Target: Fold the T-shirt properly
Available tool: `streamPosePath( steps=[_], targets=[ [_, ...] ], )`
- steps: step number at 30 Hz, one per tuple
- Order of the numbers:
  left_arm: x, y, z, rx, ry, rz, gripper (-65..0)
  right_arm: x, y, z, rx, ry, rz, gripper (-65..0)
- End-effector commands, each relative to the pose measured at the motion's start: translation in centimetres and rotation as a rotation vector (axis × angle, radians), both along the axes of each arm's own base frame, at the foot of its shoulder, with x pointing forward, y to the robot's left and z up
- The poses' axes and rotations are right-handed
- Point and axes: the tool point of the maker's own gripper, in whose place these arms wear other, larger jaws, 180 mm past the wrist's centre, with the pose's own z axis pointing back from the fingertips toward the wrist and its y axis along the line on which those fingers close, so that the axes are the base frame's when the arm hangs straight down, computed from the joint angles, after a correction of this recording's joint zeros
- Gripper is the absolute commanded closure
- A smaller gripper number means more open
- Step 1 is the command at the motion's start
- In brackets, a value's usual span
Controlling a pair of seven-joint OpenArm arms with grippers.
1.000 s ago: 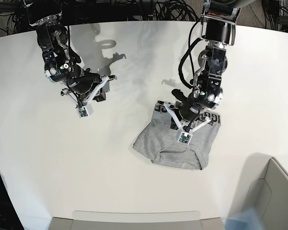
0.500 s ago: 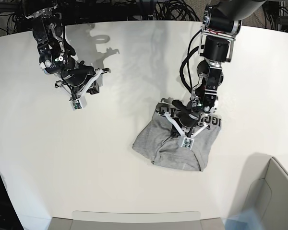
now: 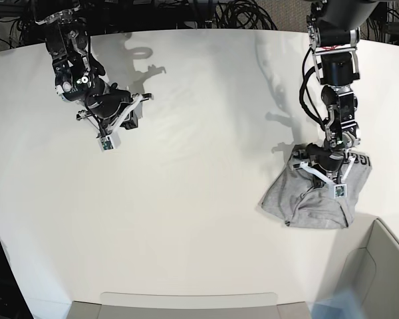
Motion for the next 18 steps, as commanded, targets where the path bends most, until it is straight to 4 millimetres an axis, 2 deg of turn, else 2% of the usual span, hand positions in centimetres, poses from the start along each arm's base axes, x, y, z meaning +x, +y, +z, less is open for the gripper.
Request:
streamPosePath(
  steps=[1,4,6,9,12,15,18],
  targets=[
    [-0.4,0.9,-0.3,0.027,0.048,0.000,0.0,1.0,0.1,1.5,0.007,-0.060,0.007,0.0],
    [-0.3,0.2,0.0,0.013,0.038,-0.050,0.0,1.1,0.7,2.4,0.017,-0.083,0.021,0.0],
    [0.4,0.0,1.3,0.022,0.008,-0.065,0.0,1.3,0.8,3.0,0.021,-0.101,0.023,0.0],
    [0.8,-0.3,4.1,0.060,-0.071,-0.089,0.0,1.8,1.1,4.3,0.028,-0.142,0.031,0.0],
    [0.9,-1.0,8.0,0.110,-0.176,-0.122,0.0,2.3,1.6,6.0,0.035,-0.190,0.046,0.0],
    [0.1,-2.3,11.6,0.157,-0.274,-0.161,0.0,2.5,2.3,7.9,0.048,-0.243,0.066,0.0],
    [-1.7,-3.4,13.9,0.192,-0.333,-0.192,0.0,1.9,3.2,9.7,0.064,-0.289,0.090,0.0]
  ],
)
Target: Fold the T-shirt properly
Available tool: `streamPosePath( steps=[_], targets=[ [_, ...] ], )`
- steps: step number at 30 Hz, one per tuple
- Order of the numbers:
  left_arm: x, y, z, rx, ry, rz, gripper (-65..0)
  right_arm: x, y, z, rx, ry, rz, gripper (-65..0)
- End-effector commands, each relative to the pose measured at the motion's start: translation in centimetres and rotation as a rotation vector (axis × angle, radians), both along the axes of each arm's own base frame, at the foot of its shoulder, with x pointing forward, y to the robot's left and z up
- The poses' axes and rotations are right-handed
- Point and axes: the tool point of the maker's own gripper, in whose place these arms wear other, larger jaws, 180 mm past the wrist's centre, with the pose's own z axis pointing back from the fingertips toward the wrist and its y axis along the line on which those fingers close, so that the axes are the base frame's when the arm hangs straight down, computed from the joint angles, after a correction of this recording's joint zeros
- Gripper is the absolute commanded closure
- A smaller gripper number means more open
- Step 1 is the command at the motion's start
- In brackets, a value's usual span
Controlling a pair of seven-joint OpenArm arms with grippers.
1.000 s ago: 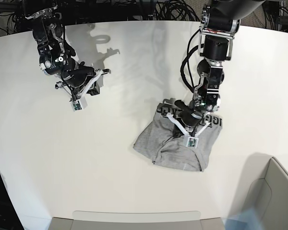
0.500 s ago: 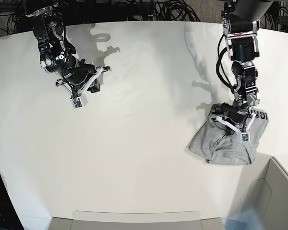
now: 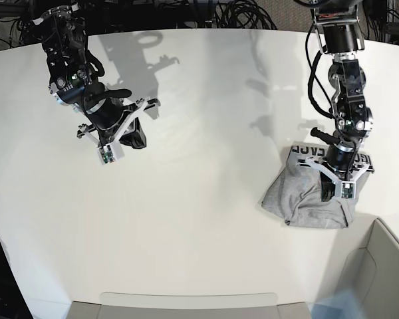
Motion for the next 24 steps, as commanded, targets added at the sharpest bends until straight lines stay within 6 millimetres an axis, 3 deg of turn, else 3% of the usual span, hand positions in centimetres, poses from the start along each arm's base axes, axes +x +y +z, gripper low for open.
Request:
streamPosePath(
  steps=[1,6,9,16,24],
  targets=[
    [-0.6,0.3,1.6,0.015,-0.051,-0.001,0.0,0.1,0.1,1.4,0.009,-0.050,0.009,0.0],
    [-5.8,1.8,3.0,-0.018,-0.097,0.114,0.0,-1.0,-1.4,1.0,0.015,-0.029,-0.045,0.0],
    [-8.6,2.4,2.6,-0.014,-0.077,0.155,0.0,-1.7,-2.5,0.3,0.014,-0.004,-0.085,0.0],
    [-14.3,2.2,-0.9,0.020,0.069,0.146,0.0,-4.7,-5.5,-2.2,0.005,0.091,-0.194,0.0],
    [-19.9,1.8,-4.4,0.020,0.231,0.151,0.0,-10.5,-6.5,-4.8,0.038,0.148,-0.278,0.0]
  ],
)
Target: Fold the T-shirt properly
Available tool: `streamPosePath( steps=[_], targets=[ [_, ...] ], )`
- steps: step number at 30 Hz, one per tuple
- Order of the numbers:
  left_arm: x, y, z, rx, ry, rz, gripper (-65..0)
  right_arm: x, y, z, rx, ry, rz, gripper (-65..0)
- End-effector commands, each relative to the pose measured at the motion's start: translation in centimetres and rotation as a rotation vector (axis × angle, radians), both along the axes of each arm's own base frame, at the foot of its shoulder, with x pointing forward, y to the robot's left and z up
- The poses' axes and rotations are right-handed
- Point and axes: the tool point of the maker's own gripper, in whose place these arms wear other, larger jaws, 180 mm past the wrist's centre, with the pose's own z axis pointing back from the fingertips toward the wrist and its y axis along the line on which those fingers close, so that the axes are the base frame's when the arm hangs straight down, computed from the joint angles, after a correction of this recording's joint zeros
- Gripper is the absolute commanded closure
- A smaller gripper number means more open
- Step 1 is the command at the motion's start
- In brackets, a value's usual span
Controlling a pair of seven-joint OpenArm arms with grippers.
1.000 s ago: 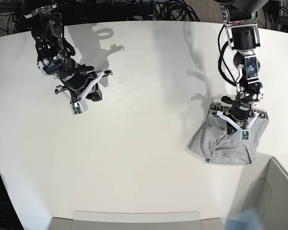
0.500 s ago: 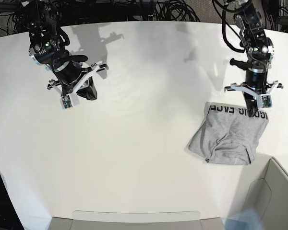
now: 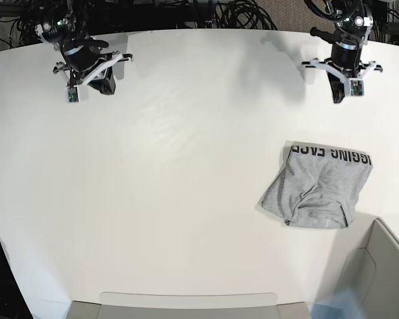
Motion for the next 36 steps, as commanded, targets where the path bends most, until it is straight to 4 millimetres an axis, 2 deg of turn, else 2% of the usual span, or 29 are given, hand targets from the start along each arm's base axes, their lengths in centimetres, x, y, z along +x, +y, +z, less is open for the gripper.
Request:
streamPosePath(
  steps=[1,6,14,19,21,25,27,31,36],
  targets=[
    [-0.4,-0.1,0.7,0.008,-0.023,-0.010,0.0,-0.9,0.3,0.4,0.015,-0.021,0.001,0.0],
    [-3.7,-0.6,-0.9,-0.019,0.060,0.018,0.0,-5.3,0.0,-0.6,0.023,0.018,-0.033,0.0],
    [-10.3,-2.6,-3.5,-0.104,0.173,0.109,0.0,-10.5,0.0,-2.4,0.018,0.162,-0.027,0.0],
    [-14.3,-3.7,-5.8,-0.158,0.191,0.177,0.0,-14.0,-1.8,-5.6,-0.075,0.272,-0.024,0.0],
    [-16.1,-3.8,-7.3,-0.173,0.210,0.201,0.0,-15.4,-2.5,-7.2,-0.115,0.303,-0.018,0.0],
    [-20.2,-4.2,-10.6,-0.210,0.263,0.257,0.0,-19.0,-1.5,-10.5,-0.102,0.313,0.054,0.0],
    [-22.8,-4.6,-12.6,-0.233,0.304,0.293,0.0,-19.9,-1.3,-11.9,-0.074,0.315,0.076,0.0],
    [-24.7,-6.0,-17.1,-0.297,0.366,0.352,0.0,-20.6,-1.8,-15.8,-0.052,0.375,0.067,0.0],
    [-25.7,-6.4,-21.9,-0.348,0.470,0.387,0.0,-20.7,-4.2,-20.3,-0.075,0.459,0.029,0.0]
  ],
)
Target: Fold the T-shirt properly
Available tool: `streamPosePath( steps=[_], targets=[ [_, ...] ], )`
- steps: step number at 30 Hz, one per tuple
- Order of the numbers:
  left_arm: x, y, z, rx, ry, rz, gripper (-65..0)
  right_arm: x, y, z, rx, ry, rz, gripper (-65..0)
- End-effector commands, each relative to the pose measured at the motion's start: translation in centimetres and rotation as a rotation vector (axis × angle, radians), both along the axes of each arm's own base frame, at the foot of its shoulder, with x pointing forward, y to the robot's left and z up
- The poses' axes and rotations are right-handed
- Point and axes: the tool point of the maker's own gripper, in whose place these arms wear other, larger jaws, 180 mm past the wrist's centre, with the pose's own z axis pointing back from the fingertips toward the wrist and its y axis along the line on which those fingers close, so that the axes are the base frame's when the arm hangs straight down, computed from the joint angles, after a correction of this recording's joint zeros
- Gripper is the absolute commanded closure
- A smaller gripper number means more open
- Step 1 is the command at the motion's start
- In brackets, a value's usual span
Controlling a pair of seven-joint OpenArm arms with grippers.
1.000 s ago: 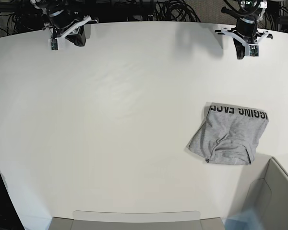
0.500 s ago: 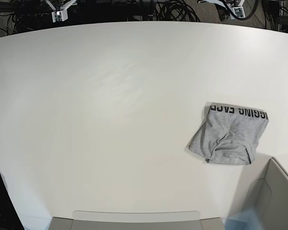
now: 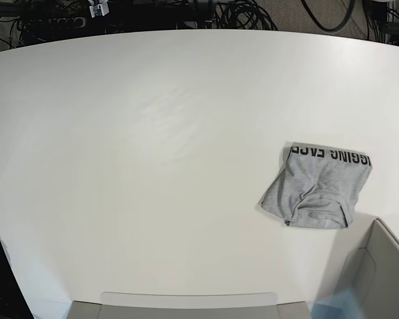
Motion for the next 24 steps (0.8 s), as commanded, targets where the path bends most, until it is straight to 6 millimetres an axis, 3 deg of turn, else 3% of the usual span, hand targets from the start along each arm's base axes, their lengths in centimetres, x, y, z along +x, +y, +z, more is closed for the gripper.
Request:
streamPosePath(
  steps=[1,8,11,14,15,17,19,24],
  targets=[
    [-0.2,0.7,-0.5,0.004,0.008,0.014,0.0,-0.8,-0.8,-0.5,-0.008,0.027,0.001,0.0],
    [-2.3,0.2,-5.1,-0.037,0.124,0.081,0.0,0.5,-5.7,-4.1,-0.106,0.086,-0.003,0.0],
    [-2.3,-0.4,-6.2,-0.061,0.177,0.069,0.0,1.2,-7.7,-5.4,-0.158,0.077,-0.014,0.0],
    [2.2,3.4,-6.2,0.070,0.103,0.039,0.0,1.4,-9.5,-6.8,-0.195,0.118,-0.061,0.0],
    [2.9,4.5,-6.1,0.123,0.105,0.029,0.0,1.5,-10.0,-7.0,-0.204,0.128,-0.082,0.0],
    [2.6,6.1,-5.9,0.220,0.146,-0.013,0.0,1.6,-11.4,-7.0,-0.229,0.133,-0.125,0.0],
    [2.2,7.3,-5.6,0.306,0.189,-0.066,0.0,4.2,-12.1,-6.7,-0.253,0.059,-0.137,0.0],
    [1.4,7.2,-5.8,0.330,0.262,-0.157,-0.4,5.6,-16.4,-5.2,-0.548,-0.021,-0.044,0.0]
  ],
)
